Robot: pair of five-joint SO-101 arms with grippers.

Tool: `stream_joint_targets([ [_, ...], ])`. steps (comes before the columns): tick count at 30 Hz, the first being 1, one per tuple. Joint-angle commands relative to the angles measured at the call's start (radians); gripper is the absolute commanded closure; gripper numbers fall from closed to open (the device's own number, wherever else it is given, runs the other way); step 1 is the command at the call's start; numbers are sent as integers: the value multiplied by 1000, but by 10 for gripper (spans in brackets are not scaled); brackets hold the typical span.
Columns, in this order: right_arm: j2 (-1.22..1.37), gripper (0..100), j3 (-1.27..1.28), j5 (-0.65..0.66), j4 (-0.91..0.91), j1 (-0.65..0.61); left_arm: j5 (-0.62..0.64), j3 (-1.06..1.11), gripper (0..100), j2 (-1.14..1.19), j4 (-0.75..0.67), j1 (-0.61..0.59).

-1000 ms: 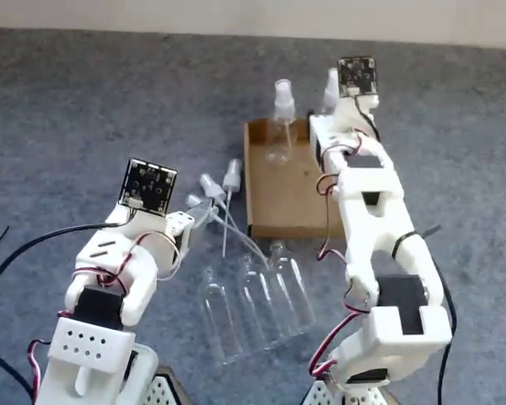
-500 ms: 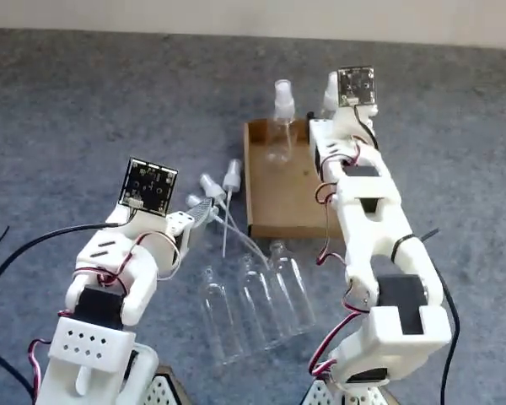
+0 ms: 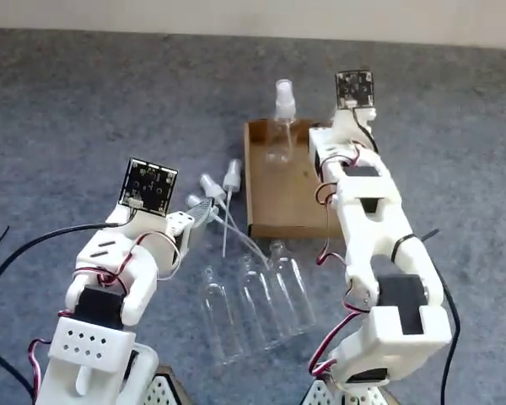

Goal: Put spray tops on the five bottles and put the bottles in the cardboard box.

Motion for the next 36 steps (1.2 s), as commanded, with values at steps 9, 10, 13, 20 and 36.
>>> stream_joint_targets([
  [9, -25, 695, -15, -6, 7, 10, -8, -5, 758, 7, -25, -8],
  [10, -30, 695, -15, -6, 7, 10, -8, -5, 758, 7, -25, -8],
  [13, -88, 695, -16, -6, 21, 10, -8, -5, 758, 7, -25, -8],
  [20, -239, 695, -166, -8, 297, -2, -8, -5, 758, 8, -25, -8],
  [36, -358, 695, -559, 124, 1491, -211, -8, -5, 758, 8, -25, -18],
])
